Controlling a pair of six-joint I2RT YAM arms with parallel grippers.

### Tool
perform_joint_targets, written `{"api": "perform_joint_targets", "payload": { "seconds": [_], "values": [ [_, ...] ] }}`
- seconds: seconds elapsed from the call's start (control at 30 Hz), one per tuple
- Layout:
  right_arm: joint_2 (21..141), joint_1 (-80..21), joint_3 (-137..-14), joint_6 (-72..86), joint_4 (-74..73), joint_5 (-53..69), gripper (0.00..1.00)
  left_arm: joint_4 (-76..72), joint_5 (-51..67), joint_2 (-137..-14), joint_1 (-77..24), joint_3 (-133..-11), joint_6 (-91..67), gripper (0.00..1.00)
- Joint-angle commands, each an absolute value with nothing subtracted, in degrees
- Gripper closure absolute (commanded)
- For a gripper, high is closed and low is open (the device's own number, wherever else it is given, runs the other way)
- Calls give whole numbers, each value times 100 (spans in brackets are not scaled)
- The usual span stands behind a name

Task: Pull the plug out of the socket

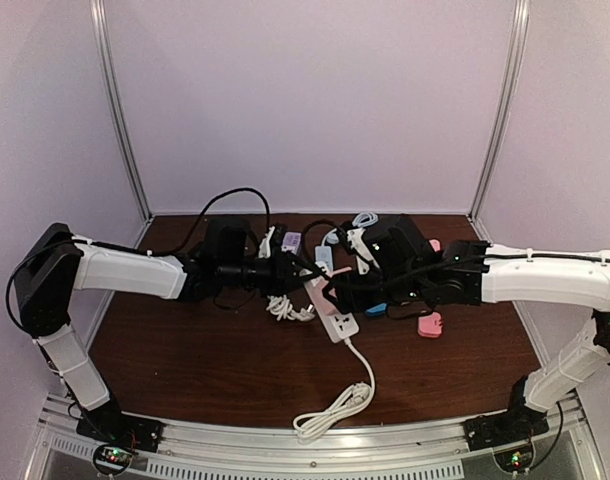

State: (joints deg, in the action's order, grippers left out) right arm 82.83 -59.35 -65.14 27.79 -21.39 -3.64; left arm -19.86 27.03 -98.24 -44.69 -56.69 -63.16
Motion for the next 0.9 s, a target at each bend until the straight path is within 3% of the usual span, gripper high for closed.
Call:
{"api": "perform_joint_targets", "payload": {
  "seconds": [0.0,0.5,0.87],
  "values": [
    [7883,-6141,-6786,2778,-1763,-474,83,-1618,2306,-9859,-4197,-5494,-6024,100],
    [7908,-6093,-7096,2678,-2231,-992,83,-1471,2224,-9173,-4040,-5237,-6046,100],
    [8016,-5127,-6083,3349,-1550,827,83,-829,2404,-7216,-3018,-3540,-5888,100]
  ]
}}
